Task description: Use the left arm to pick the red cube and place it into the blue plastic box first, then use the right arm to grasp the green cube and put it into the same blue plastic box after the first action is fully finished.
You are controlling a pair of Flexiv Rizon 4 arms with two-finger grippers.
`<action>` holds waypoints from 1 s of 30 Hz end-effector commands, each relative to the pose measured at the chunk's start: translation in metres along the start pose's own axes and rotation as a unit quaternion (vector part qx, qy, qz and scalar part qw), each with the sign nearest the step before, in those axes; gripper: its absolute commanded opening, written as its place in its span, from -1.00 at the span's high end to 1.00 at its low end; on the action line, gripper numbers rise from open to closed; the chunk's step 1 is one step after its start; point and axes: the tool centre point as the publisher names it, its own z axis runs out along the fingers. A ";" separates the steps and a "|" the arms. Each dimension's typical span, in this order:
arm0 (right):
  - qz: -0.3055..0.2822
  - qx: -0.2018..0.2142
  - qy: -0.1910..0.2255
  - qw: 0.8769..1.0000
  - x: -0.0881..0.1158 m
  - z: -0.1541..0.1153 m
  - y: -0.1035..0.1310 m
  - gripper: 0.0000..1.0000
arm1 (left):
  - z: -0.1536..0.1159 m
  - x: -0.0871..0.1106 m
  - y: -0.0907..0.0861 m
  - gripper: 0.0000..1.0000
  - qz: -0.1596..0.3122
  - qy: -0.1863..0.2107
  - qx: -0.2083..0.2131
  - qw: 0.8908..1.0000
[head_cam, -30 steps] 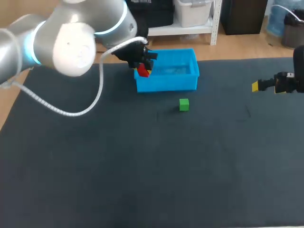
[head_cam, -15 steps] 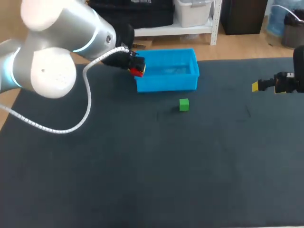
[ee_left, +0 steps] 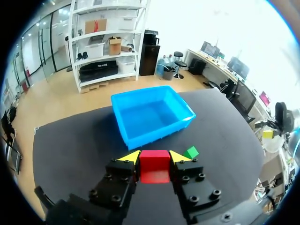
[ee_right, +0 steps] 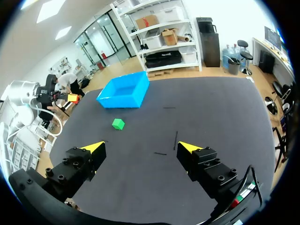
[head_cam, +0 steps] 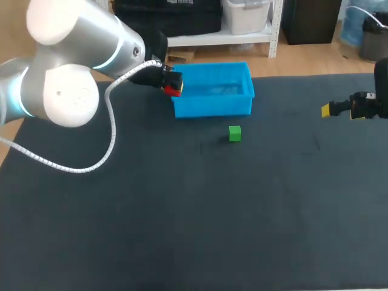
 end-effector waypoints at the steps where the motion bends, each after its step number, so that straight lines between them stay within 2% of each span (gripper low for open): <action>1: 0.000 0.000 0.000 1.000 0.000 0.000 0.000 -1.00 | 0.028 -0.024 0.007 1.00 0.004 0.009 0.009 1.000; 8: 0.000 0.000 0.000 1.000 0.000 0.000 0.000 -1.00 | 0.056 -0.055 0.018 1.00 0.018 0.013 0.010 1.000; 14: 0.000 0.000 0.000 1.000 0.000 0.000 0.000 -1.00 | 0.078 -0.072 0.016 1.00 0.028 0.019 0.017 0.999; 22: 0.000 0.000 0.000 1.000 0.000 0.000 0.000 -1.00 | 0.106 -0.076 0.010 1.00 0.019 0.032 0.026 0.999; 30: 0.000 0.000 0.000 1.000 0.000 0.000 0.000 -1.00 | 0.126 -0.072 0.015 1.00 0.006 0.047 0.019 0.999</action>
